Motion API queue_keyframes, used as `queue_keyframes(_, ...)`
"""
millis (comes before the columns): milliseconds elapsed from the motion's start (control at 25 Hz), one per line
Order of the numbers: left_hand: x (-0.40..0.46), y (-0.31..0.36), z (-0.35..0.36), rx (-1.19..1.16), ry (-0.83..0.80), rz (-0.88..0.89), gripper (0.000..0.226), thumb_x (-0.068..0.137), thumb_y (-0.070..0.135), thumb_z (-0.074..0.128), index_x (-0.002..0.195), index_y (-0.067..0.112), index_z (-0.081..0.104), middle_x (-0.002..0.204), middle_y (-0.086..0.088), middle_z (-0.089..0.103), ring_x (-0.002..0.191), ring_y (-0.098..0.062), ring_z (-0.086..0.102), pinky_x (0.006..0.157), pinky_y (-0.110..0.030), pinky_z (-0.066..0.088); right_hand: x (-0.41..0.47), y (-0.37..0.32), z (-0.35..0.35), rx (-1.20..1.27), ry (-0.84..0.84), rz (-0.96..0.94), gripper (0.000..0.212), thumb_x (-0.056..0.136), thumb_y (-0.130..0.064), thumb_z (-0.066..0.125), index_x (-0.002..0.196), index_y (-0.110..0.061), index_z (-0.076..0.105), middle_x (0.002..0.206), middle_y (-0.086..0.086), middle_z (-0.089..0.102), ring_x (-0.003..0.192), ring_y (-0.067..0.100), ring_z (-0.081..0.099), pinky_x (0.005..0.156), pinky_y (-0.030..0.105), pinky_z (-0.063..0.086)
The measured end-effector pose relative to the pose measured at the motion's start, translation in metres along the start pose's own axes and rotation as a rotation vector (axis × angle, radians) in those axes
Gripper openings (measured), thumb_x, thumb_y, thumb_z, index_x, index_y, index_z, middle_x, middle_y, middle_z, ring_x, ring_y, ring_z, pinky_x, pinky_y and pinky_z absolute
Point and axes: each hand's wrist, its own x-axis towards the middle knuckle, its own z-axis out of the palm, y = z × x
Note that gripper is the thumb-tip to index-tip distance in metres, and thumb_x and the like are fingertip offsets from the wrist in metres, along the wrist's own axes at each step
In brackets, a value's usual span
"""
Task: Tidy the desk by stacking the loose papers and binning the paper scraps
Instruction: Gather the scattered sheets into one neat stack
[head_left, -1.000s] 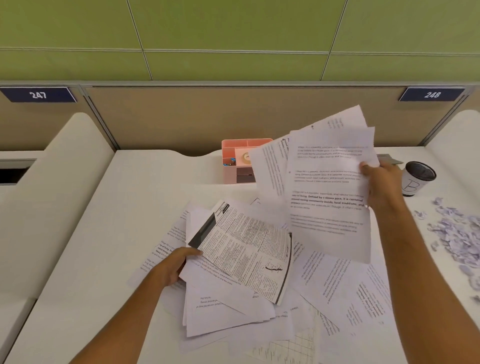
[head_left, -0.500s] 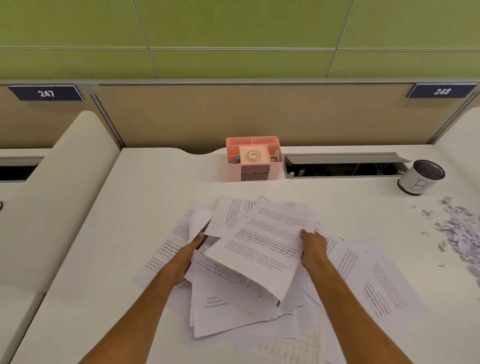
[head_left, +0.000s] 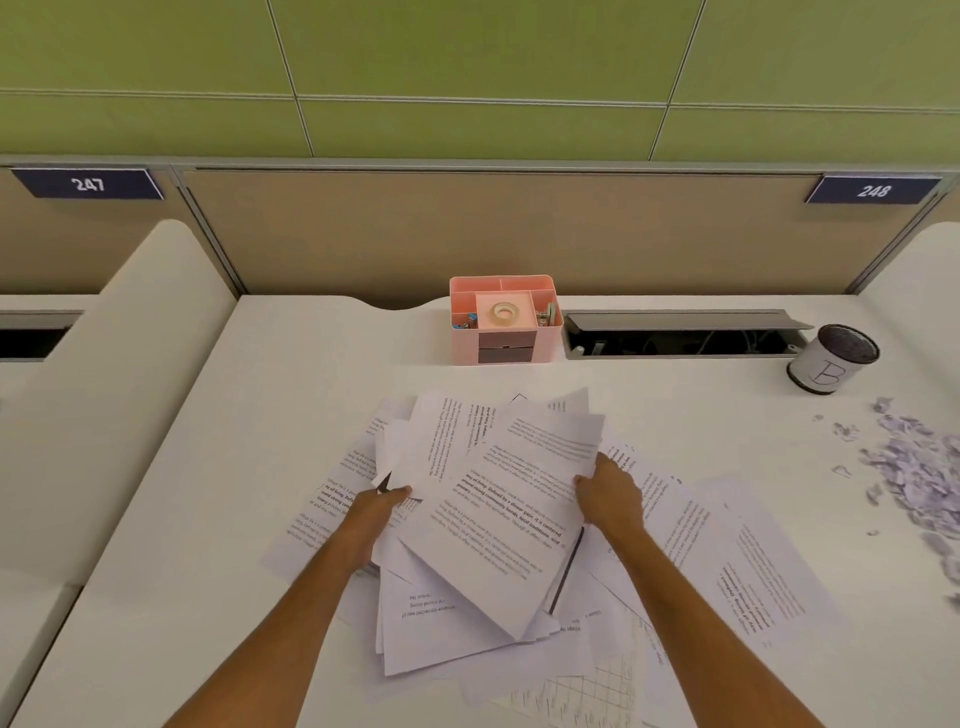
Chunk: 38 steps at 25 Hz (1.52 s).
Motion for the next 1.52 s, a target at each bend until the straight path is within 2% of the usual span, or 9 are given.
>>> queue_keyframes(120, -0.002, -0.001, 0.002, 0.01, 0.001, 0.039, 0.023, 0.093, 0.017, 0.063, 0.113, 0.007, 0.061, 0.093, -0.007, 0.068, 0.085, -0.024, 0.064, 0.065, -0.029, 0.05, 0.006, -0.008, -0.03, -0.34, 0.131, -0.083, 0.024, 0.089, -0.007, 0.042, 0.108, -0.011, 0.056, 0.097, 0.011, 0.068, 0.08, 0.03, 0.062, 0.064, 0.03, 0.044)
queue_keyframes(240, -0.005, -0.002, 0.001, 0.034, -0.025, 0.093, 0.023, 0.093, 0.01, 0.062, 0.115, 0.013, 0.059, 0.095, -0.004, 0.067, 0.086, -0.021, 0.063, 0.068, -0.029, 0.051, 0.018, -0.024, -0.069, -0.437, 0.206, -0.163, 0.024, 0.087, -0.002, 0.043, 0.101, -0.009, 0.061, 0.092, 0.011, 0.067, 0.07, 0.026, 0.052, 0.061, 0.028, 0.039)
queue_keyframes(400, -0.002, -0.004, -0.003, 0.086, -0.065, 0.145, 0.026, 0.092, 0.006, 0.062, 0.116, 0.015, 0.06, 0.102, -0.005, 0.069, 0.094, -0.024, 0.064, 0.082, -0.04, 0.053, 0.048, -0.054, -0.1, -0.352, -0.044, -0.33, 0.029, 0.097, -0.011, 0.042, 0.117, -0.013, 0.063, 0.105, 0.01, 0.067, 0.087, 0.027, 0.06, 0.071, 0.032, 0.046)
queue_keyframes(560, -0.006, -0.003, -0.004, 0.033, -0.091, 0.18, 0.023, 0.092, 0.006, 0.062, 0.114, 0.015, 0.062, 0.102, -0.005, 0.071, 0.092, -0.02, 0.067, 0.066, -0.03, 0.056, 0.063, -0.071, -0.075, -0.199, -0.351, -0.423, 0.033, 0.1, -0.018, 0.048, 0.13, -0.007, 0.054, 0.132, 0.012, 0.057, 0.119, 0.03, 0.054, 0.096, 0.037, 0.043)
queue_keyframes(640, -0.007, -0.004, -0.007, 0.015, -0.107, 0.18, 0.023, 0.092, 0.008, 0.063, 0.115, 0.013, 0.062, 0.105, -0.009, 0.071, 0.092, -0.022, 0.068, 0.063, -0.03, 0.057, 0.071, -0.068, -0.053, -0.214, -0.397, -0.456, 0.037, 0.098, -0.02, 0.053, 0.132, -0.006, 0.051, 0.137, 0.013, 0.053, 0.123, 0.03, 0.05, 0.099, 0.037, 0.039)
queue_keyframes(880, -0.007, -0.007, -0.015, -0.027, -0.176, 0.167, 0.031, 0.091, 0.011, 0.064, 0.122, 0.01, 0.06, 0.114, -0.013, 0.07, 0.106, -0.03, 0.066, 0.082, -0.043, 0.057, 0.079, -0.048, -0.007, -0.221, -0.334, -0.436, 0.059, 0.091, -0.02, 0.065, 0.143, -0.012, 0.039, 0.151, 0.007, 0.038, 0.134, 0.028, 0.041, 0.109, 0.037, 0.034)
queue_keyframes(1200, -0.009, -0.009, -0.013, -0.065, -0.203, 0.143, 0.029, 0.089, 0.012, 0.067, 0.117, 0.02, 0.061, 0.114, -0.009, 0.07, 0.105, -0.029, 0.066, 0.083, -0.044, 0.056, 0.075, -0.029, 0.012, -0.195, -0.221, -0.34, 0.055, 0.079, -0.03, 0.077, 0.128, -0.025, 0.055, 0.138, 0.001, 0.048, 0.124, 0.022, 0.048, 0.104, 0.04, 0.039)
queue_keyframes(1320, -0.01, -0.009, -0.013, -0.054, -0.218, 0.125, 0.029, 0.088, 0.013, 0.069, 0.115, 0.02, 0.062, 0.113, -0.01, 0.071, 0.105, -0.032, 0.066, 0.083, -0.047, 0.056, 0.072, -0.025, 0.017, -0.172, -0.155, -0.327, 0.038, 0.08, -0.025, 0.077, 0.115, -0.02, 0.062, 0.12, 0.0, 0.057, 0.11, 0.02, 0.055, 0.087, 0.028, 0.041)
queue_keyframes(1520, -0.009, -0.01, -0.017, -0.039, -0.236, 0.095, 0.034, 0.086, 0.015, 0.07, 0.119, 0.018, 0.061, 0.112, -0.011, 0.071, 0.105, -0.034, 0.066, 0.084, -0.05, 0.056, 0.073, -0.023, 0.019, -0.066, -0.131, -0.294, 0.011, 0.087, -0.021, 0.069, 0.087, -0.017, 0.058, 0.096, -0.001, 0.062, 0.086, 0.018, 0.057, 0.071, 0.027, 0.04)
